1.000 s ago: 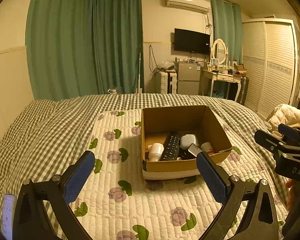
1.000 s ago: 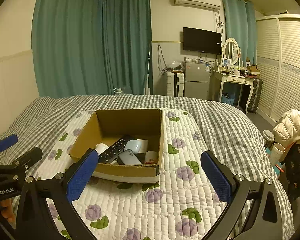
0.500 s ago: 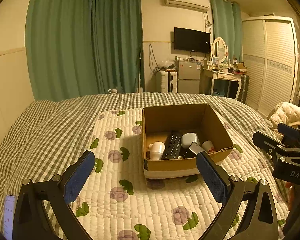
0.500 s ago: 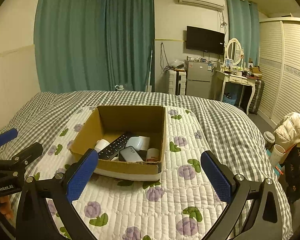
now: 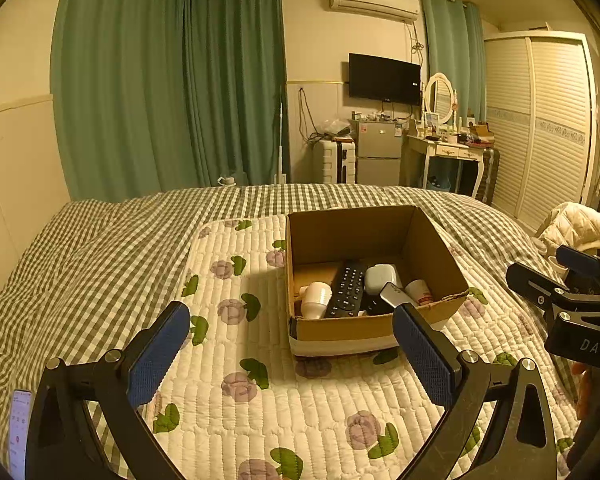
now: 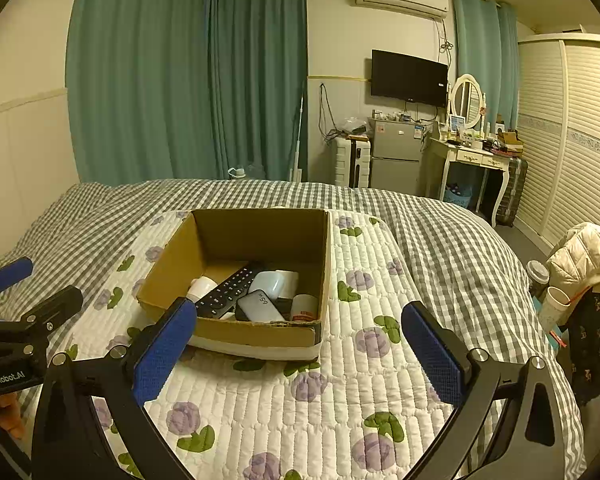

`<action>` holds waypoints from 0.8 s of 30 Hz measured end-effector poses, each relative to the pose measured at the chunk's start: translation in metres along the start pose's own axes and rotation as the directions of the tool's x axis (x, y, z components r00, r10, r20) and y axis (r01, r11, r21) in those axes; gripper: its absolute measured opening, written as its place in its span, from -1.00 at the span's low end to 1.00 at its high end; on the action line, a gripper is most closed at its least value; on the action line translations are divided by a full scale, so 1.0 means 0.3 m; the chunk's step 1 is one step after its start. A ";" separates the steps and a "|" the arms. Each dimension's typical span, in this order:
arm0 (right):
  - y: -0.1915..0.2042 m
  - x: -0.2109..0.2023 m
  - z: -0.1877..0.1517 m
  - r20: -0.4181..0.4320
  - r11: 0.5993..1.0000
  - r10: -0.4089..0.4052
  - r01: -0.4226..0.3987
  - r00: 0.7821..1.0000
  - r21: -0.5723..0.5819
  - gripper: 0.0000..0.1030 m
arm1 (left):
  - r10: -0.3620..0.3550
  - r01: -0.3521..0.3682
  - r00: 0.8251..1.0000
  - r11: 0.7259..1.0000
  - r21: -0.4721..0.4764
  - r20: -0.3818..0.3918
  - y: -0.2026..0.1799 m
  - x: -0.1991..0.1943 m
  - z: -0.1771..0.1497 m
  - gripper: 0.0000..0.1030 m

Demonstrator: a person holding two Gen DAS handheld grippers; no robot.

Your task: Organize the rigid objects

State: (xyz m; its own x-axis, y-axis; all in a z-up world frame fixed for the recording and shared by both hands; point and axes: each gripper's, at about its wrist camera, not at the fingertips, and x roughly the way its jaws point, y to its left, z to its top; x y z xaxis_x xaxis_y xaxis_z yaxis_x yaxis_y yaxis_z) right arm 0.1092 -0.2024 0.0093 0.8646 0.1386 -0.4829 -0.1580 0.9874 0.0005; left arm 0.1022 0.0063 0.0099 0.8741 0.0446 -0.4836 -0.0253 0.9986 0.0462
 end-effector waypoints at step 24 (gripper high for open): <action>-0.003 0.006 -0.006 -0.009 1.000 -0.007 0.007 1.000 -0.002 1.00 | -0.001 0.001 1.000 1.000 0.006 -0.004 -0.005 -0.003 -0.008 1.00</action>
State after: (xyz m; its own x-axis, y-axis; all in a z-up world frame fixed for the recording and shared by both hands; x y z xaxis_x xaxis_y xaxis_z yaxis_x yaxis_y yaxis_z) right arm 0.1101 -0.2030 0.0067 0.8613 0.1308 -0.4910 -0.1527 0.9883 -0.0045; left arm 0.1003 0.0047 0.0080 0.8721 0.0439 -0.4873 -0.0215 0.9984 0.0515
